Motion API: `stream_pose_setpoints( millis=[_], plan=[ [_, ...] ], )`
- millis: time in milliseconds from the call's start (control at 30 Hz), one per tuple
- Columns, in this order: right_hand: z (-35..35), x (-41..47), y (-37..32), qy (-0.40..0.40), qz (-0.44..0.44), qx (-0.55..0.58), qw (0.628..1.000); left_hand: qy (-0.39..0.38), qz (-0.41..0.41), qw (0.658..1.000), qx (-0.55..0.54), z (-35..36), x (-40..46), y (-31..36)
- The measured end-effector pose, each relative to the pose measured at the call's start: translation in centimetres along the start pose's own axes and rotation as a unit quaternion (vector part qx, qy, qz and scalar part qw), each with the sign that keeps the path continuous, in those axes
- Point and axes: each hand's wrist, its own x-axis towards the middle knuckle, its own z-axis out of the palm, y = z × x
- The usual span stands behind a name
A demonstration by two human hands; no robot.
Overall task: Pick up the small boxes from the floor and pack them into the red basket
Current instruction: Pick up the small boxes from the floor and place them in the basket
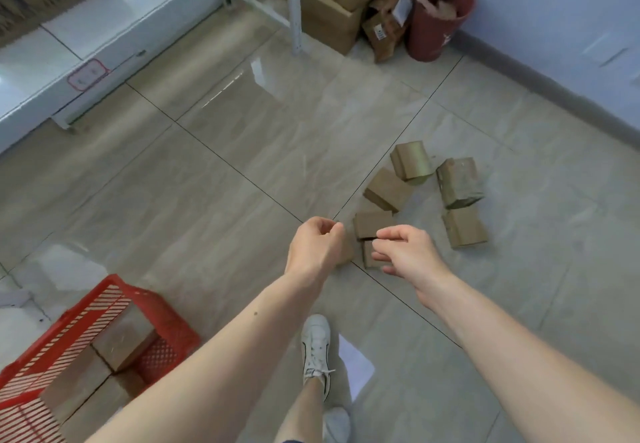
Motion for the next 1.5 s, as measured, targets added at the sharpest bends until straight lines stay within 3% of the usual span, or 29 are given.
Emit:
stream_pose_setpoints(
  millis=[467,833,1133,1500],
  plan=[
    [-19.5,13.2,-1.8,0.058,0.044,0.075,0.995,-0.049,0.031,0.991,0.117,18.9,7.0,11.7],
    [-37.2,22.0,0.8,0.045,0.063,0.017,0.997,-0.033,-0.006,0.991,0.132,35.1,8.4,16.2],
    [-42.2,30.9,-1.2,0.038,0.050,-0.127,0.990,-0.009,-0.037,0.992,0.119,40.2,12.9,20.3],
    [-41.8,44.4,0.6,0.010,0.053,-0.159,0.986,0.005,-0.076,0.995,0.057,48.1,22.4,19.7]
  ],
)
